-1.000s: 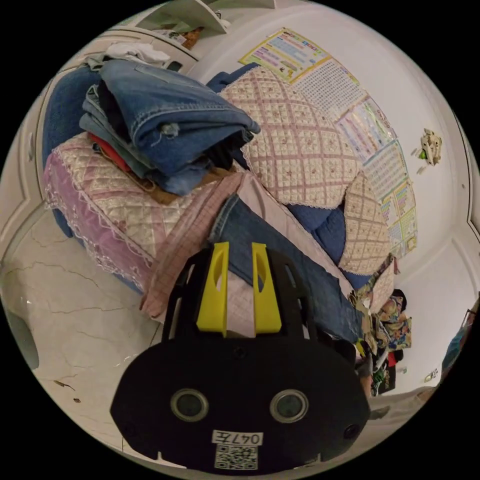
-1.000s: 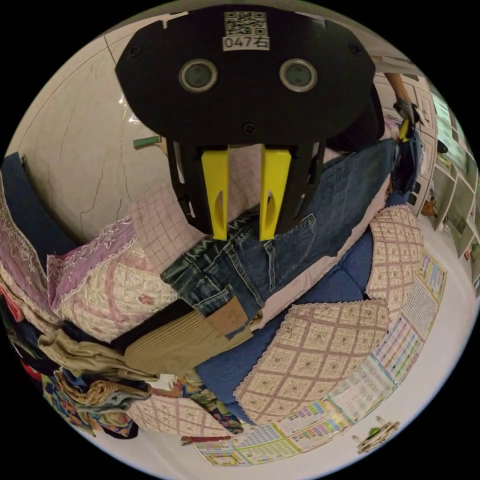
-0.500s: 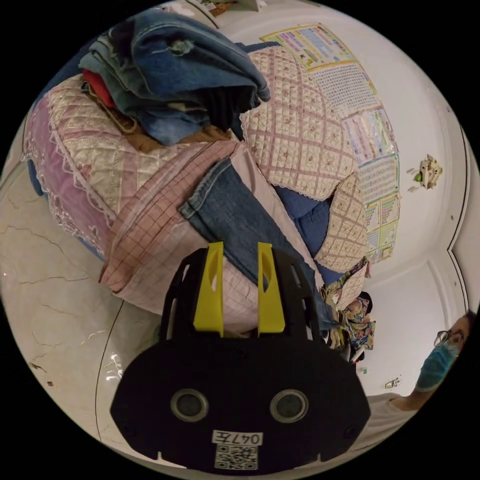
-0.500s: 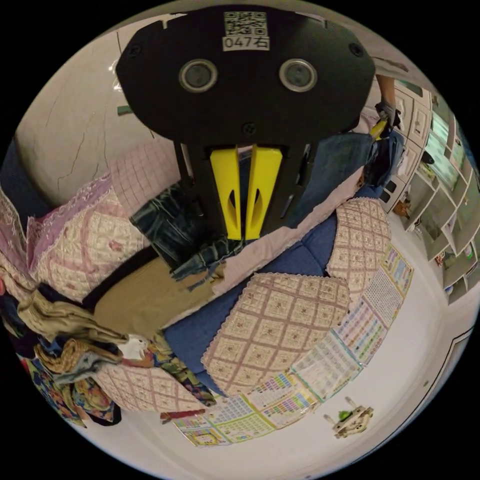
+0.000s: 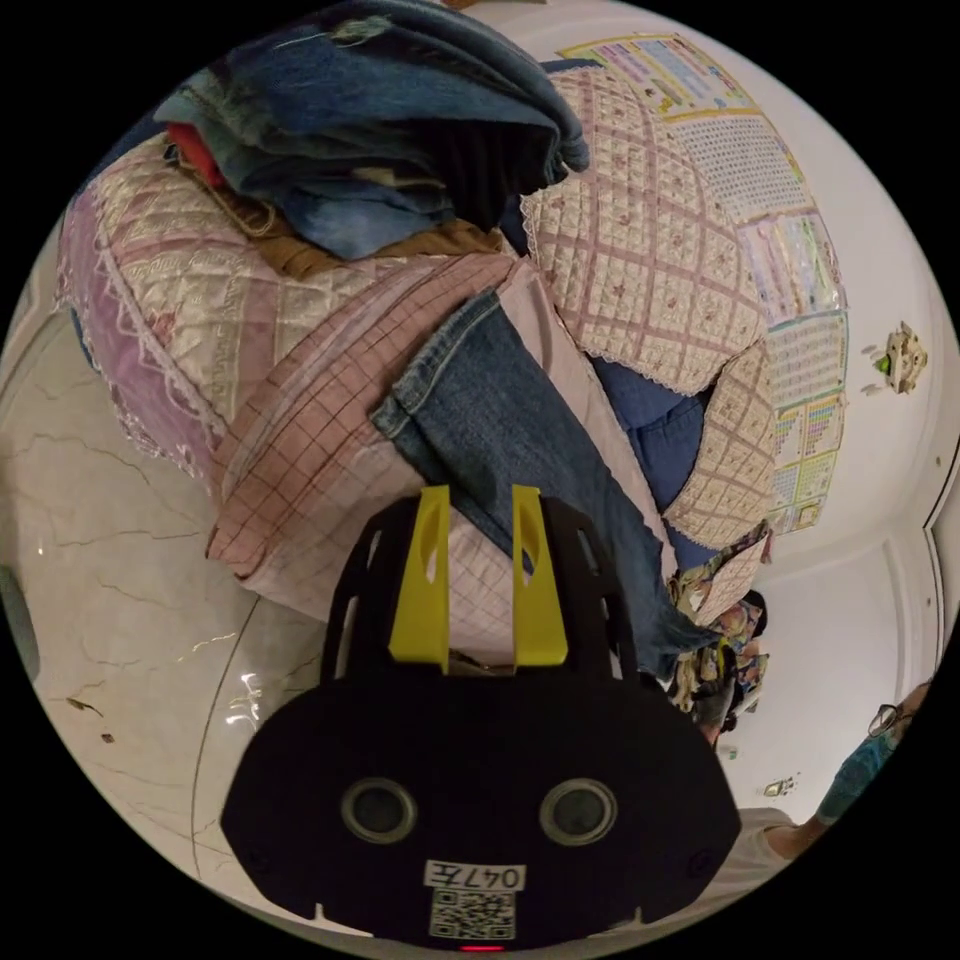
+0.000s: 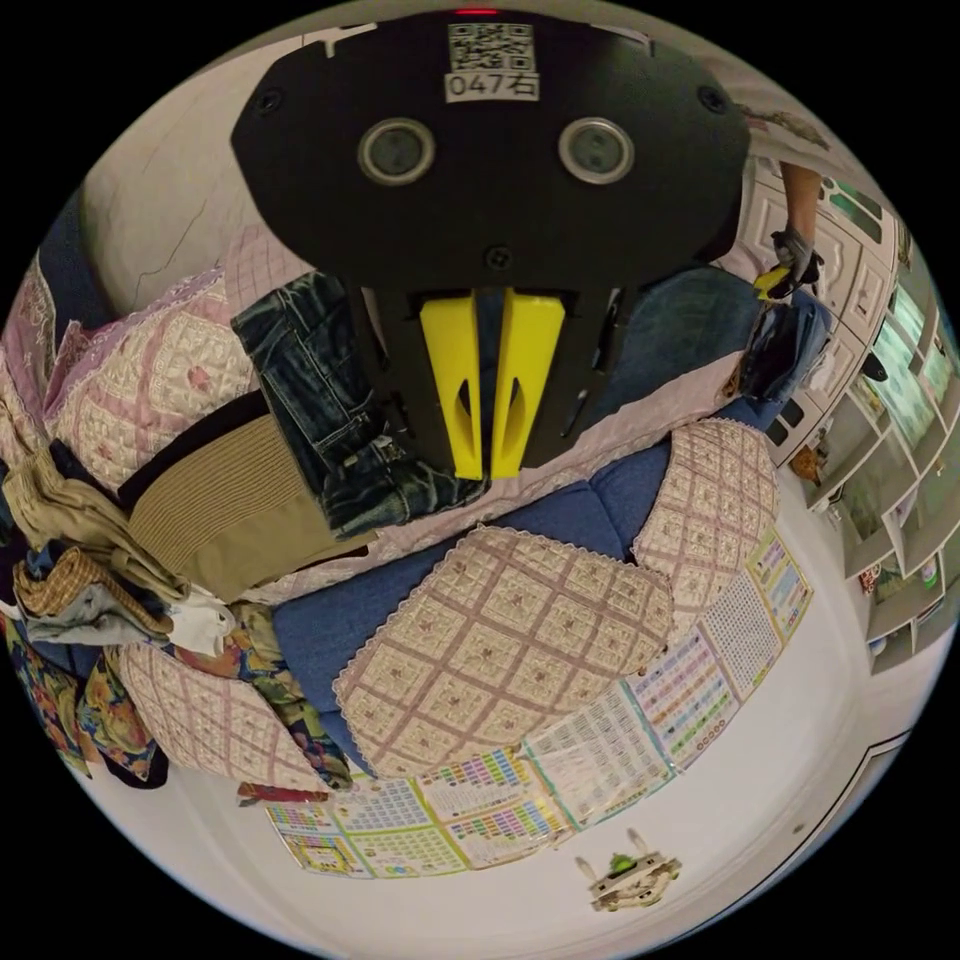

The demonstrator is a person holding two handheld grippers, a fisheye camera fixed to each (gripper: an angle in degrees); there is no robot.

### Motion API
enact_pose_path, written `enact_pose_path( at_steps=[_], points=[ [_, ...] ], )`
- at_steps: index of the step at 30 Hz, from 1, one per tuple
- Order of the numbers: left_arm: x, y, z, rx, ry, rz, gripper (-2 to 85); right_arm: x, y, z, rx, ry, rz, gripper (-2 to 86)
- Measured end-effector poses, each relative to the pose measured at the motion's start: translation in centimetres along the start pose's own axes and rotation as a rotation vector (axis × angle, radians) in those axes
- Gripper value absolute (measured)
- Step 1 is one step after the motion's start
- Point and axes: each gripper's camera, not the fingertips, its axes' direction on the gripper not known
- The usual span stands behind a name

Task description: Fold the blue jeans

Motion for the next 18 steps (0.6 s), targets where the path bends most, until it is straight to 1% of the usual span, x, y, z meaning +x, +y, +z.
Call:
enact_pose_path(
  at_steps=[1, 3, 5, 8, 10, 12, 13, 14, 16, 18],
  points=[
    [0.4, 0.1, 0.6, -0.004, -0.011, 0.009, 7.8, -0.2, -0.4, 0.6, 0.002, 0.001, -0.003, -0.9],
    [2.0, 0.7, 2.6, 0.001, -0.030, 0.049, 3.9, -0.6, -1.0, 1.4, 0.006, 0.005, -0.010, -0.9],
    [2.9, 1.3, 4.0, 0.017, -0.002, 0.063, 0.8, -1.1, -1.9, 2.6, 0.008, 0.010, -0.027, -0.9],
    [4.5, 2.2, 6.8, 0.026, -0.009, 0.112, -0.6, -1.7, -3.0, 4.1, 0.003, 0.021, -0.047, -0.9],
    [5.9, 2.8, 7.6, 0.077, 0.038, 0.139, -0.8, -2.3, -3.8, 5.1, 0.002, 0.031, -0.067, -0.9],
    [8.5, 2.1, 8.0, 0.164, 0.154, 0.178, -0.9, -3.0, -5.0, 6.4, -0.002, 0.041, -0.095, -0.9],
    [9.5, 1.6, 8.2, 0.182, 0.174, 0.193, -0.9, -3.6, -6.2, 7.4, -0.004, 0.051, -0.115, -0.9],
    [11.8, 0.0, 8.9, 0.209, 0.189, 0.225, -1.0, -4.4, -7.6, 8.5, -0.001, 0.067, -0.142, -1.0],
    [16.4, -3.1, 10.7, 0.232, 0.157, 0.295, -1.0, -5.5, -10.1, 10.7, 0.006, 0.096, -0.176, -1.0],
    [23.4, -7.5, 14.6, 0.264, 0.066, 0.394, -1.0, -6.3, -12.8, 13.5, 0.006, 0.107, -0.174, -1.0]
  ],
)
